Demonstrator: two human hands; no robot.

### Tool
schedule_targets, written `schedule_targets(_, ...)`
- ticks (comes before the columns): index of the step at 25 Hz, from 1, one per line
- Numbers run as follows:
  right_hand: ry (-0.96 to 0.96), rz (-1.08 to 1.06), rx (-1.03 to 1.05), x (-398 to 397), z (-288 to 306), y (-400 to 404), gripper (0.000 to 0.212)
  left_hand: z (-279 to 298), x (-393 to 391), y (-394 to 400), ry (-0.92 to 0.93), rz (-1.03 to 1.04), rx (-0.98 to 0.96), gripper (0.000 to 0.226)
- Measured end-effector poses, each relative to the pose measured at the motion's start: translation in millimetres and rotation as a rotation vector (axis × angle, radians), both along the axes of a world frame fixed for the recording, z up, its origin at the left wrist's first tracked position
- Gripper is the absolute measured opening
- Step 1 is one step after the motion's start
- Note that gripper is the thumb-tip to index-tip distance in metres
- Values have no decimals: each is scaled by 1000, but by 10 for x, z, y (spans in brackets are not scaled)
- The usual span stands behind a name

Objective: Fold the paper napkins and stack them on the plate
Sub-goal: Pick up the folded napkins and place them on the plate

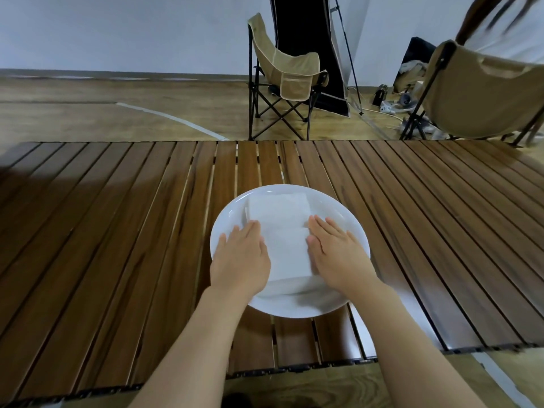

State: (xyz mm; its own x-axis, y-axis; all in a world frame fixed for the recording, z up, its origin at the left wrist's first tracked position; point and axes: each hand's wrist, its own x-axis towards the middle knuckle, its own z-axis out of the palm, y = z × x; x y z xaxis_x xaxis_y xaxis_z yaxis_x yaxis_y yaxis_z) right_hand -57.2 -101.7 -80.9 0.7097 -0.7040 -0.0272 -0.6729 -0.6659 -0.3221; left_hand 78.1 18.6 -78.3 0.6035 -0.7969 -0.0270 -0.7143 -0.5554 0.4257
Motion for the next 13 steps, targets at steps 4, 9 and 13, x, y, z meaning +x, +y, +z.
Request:
schedule_targets(4, 39, -18, 28, 25, -24, 5, 54, -36, -7, -35, -74, 39, 106, 54)
schedule_targets(9, 62, -70, 54, 80, -41, -22, 56, -28, -29, -75, -142, 71, 188, 56)
schedule_targets(13, 61, -82, 45, 90, -66, -57, 59, -44, -6, -94, -137, 58, 214, 57)
